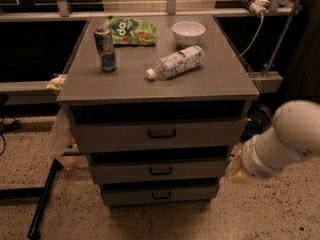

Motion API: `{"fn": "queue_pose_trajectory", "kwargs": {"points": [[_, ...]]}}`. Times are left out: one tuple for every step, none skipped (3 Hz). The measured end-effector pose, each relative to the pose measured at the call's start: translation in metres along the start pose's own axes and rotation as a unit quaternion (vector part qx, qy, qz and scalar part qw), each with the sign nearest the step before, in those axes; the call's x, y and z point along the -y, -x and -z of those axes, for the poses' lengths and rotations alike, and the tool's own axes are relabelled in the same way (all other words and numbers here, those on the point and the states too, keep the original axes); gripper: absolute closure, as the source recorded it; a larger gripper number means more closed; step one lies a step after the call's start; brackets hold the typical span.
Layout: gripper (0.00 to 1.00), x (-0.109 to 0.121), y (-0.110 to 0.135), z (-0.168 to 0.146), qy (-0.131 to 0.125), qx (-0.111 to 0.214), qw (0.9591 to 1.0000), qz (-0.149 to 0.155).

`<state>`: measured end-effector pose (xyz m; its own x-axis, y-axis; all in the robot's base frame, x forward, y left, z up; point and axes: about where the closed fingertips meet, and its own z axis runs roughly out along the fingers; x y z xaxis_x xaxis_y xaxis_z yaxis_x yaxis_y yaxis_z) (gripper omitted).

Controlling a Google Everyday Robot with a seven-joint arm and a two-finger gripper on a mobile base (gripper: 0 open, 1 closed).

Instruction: Open bottom drawer

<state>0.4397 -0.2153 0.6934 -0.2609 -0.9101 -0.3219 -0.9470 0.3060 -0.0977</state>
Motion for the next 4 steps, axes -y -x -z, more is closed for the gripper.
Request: {"fn": "queue_pose_trajectory", "kwargs": {"points": [[1.0,0.0,-0.046,-0.081,0.003,0.029,0.9991,-0.029],[1.0,0.029,-0.065,-0.142,-0.025,0.085,0.9954,-0.039],[1.0,0.051,-0.077,-0.184,-0.031,0.15,0.9874,-0.039],[1.0,0.044,-0.083,-0.217,-0.016,0.16,0.9863,-0.037]]}}
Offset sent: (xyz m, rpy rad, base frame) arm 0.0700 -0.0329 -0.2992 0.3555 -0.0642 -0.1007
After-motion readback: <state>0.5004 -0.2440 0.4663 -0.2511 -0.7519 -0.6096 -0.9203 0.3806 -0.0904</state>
